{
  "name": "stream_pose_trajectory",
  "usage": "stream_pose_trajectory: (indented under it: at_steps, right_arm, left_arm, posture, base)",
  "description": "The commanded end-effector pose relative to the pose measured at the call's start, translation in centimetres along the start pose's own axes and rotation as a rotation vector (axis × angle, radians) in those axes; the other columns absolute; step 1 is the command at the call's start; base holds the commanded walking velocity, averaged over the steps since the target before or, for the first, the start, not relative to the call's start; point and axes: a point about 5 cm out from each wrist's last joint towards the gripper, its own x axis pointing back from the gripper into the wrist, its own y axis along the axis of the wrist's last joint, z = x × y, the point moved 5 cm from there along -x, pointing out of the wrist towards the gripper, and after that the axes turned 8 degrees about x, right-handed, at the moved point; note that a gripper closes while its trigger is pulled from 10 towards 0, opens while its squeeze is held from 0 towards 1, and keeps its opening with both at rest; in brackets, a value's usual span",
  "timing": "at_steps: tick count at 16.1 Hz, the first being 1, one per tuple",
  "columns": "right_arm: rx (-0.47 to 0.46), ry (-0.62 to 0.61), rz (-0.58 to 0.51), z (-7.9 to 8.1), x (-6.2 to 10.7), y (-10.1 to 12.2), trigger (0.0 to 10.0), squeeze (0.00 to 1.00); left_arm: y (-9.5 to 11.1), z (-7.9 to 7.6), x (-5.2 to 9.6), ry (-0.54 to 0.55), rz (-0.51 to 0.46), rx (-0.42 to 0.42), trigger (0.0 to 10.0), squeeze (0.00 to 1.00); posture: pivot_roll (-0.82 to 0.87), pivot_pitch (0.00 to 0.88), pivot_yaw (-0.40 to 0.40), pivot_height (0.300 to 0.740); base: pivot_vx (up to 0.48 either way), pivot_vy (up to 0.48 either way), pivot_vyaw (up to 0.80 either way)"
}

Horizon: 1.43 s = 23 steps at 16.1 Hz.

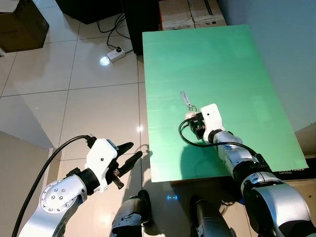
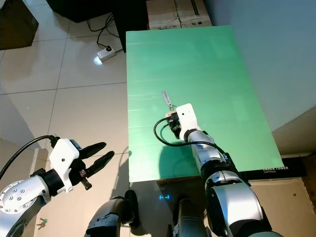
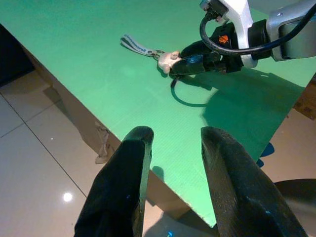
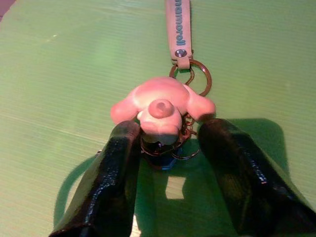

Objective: Hang keys on a hook

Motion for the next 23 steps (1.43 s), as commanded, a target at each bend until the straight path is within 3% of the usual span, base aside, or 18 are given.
stream_pose_trajectory:
  at_steps: [1,7,10,13,17,20,23]
  right_arm:
    - [-0.005,0.016,0.022,0.4,0.3,-1.1,0.0,0.00]
    - [-0.014,0.011,0.009,0.3,0.5,-1.4,0.0,0.00]
    - [-0.023,-0.008,-0.015,-0.1,0.9,-1.7,0.0,0.00]
    - [-0.041,-0.073,-0.072,-1.2,2.1,-2.4,0.0,0.00]
    - [0.000,-0.089,-0.091,-1.0,3.8,-3.9,0.0,0.00]
    - [0.087,-0.110,-0.070,-0.9,5.0,-5.1,0.0,0.00]
    - [0.115,-0.175,0.021,-1.4,6.0,-7.1,0.0,0.00]
  left_arm:
    - [-0.2,-0.4,0.1,-0.014,0.013,-0.002,10.0,0.00]
    - [-0.4,-0.4,-0.5,-0.017,0.004,-0.002,10.0,0.00]
    - [-0.4,0.5,-1.2,0.028,-0.017,-0.015,10.0,0.00]
    - [0.2,1.3,-2.8,0.065,-0.073,-0.007,10.0,0.00]
    - [0.1,1.7,-4.0,0.070,-0.095,-0.008,10.0,0.00]
    - [0.0,2.1,-4.5,0.082,-0.098,-0.015,10.0,0.00]
    - [-0.2,2.0,-4.9,0.077,-0.101,-0.022,10.0,0.00]
  posture:
    - [0.09,0.317,0.090,0.740]
    - [0.06,0.262,0.080,0.740]
    - [0.03,0.223,0.071,0.740]
    - [-0.03,0.148,0.061,0.740]
    - [-0.08,0.105,0.069,0.740]
    - [-0.09,0.095,0.069,0.740]
    - [-0.10,0.091,0.065,0.740]
  base:
    - [0.000,0.000,0.00]
    - [0.000,0.000,0.00]
    - [0.000,0.000,0.00]
    - [0.000,0.000,0.00]
    - [0.000,0.000,0.00]
    - [0.000,0.000,0.00]
    - [0.000,0.000,0.00]
